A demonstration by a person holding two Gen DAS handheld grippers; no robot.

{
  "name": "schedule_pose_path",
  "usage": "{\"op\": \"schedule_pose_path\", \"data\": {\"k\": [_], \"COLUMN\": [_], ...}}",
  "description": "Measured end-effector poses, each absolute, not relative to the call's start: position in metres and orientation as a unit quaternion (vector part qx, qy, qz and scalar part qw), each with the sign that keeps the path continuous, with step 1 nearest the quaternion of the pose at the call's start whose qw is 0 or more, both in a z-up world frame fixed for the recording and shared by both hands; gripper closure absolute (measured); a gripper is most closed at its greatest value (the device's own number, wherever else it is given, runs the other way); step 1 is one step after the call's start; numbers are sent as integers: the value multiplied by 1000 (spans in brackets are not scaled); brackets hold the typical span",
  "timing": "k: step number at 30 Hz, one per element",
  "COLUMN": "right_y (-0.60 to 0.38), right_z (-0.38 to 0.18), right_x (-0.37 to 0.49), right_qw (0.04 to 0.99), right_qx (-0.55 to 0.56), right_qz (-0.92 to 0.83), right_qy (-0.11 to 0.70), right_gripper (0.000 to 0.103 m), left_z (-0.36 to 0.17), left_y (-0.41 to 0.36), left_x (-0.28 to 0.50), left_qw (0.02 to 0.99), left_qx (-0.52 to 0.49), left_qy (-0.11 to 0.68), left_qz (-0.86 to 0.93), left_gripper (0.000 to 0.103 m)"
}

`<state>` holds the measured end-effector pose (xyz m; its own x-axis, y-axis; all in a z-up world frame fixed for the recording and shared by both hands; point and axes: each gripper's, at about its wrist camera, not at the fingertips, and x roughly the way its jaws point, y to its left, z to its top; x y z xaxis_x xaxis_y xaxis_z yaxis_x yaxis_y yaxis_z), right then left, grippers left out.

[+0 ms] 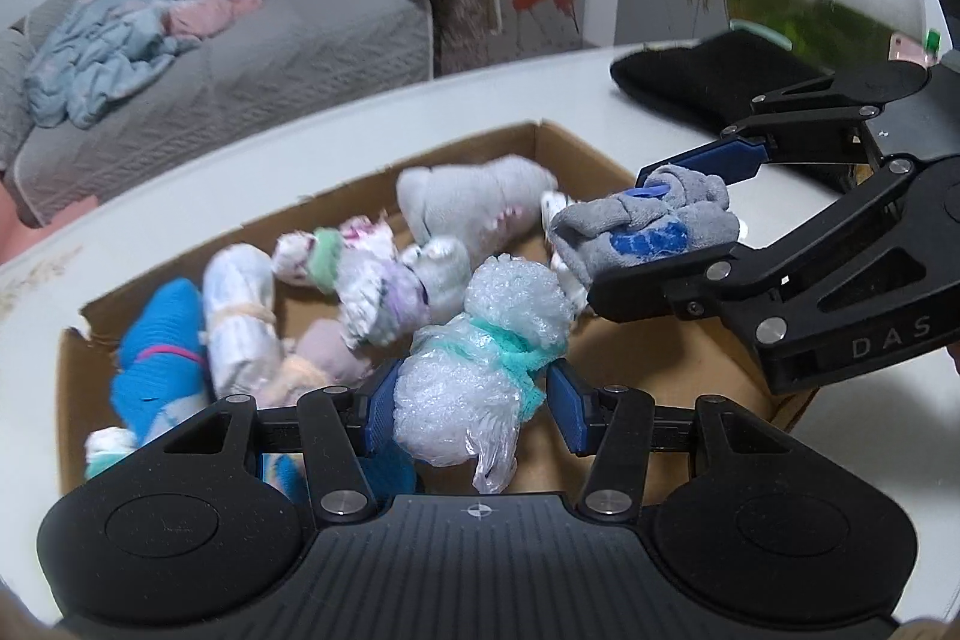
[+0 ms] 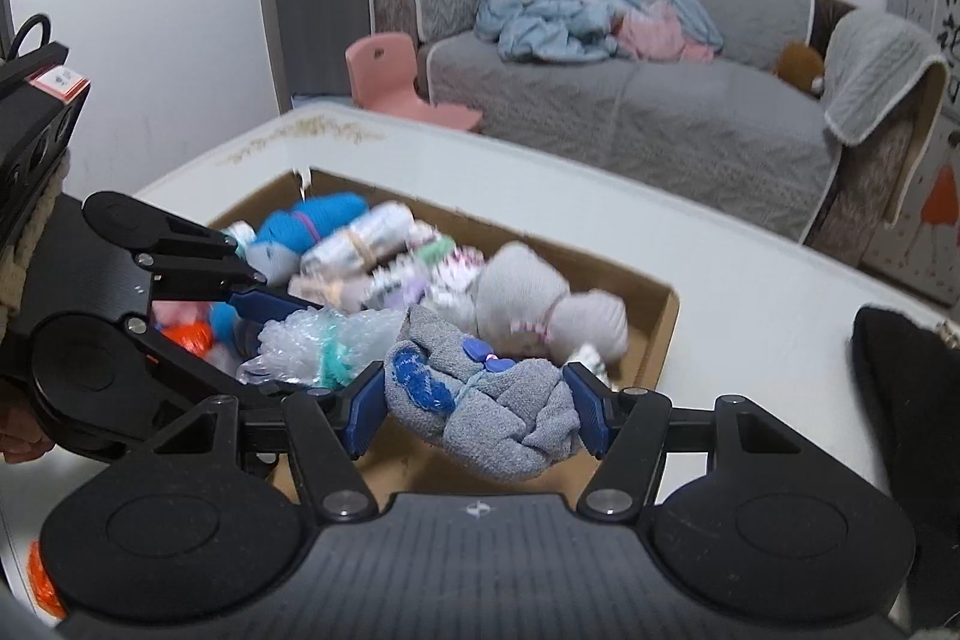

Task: Organize objects
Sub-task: 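Carry both bundles into the box, lower them and open both tools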

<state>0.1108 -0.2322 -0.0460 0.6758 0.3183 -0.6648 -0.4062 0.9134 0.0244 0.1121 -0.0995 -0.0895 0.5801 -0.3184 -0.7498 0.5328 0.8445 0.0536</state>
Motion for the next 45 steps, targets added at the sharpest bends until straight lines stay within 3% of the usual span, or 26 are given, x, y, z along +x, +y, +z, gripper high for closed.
{"op": "schedule_pose_path", "data": {"k": [22, 35, 45], "right_y": [-249, -249, -250], "right_z": [-67, -60, -51], "right_x": [145, 142, 137], "right_qw": [891, 891, 894], "right_qx": [-68, -81, -82], "right_qz": [221, 217, 216], "right_qy": [391, 390, 383], "right_gripper": [42, 28, 26], "left_z": [-110, -108, -99], "left_y": [-108, -108, -109], "left_x": [139, 140, 134], "left_qw": [875, 874, 876], "left_qx": [132, 121, 111], "left_qy": [407, 414, 413], "left_qz": [-229, -224, -224], "left_gripper": [37, 27, 19]}}
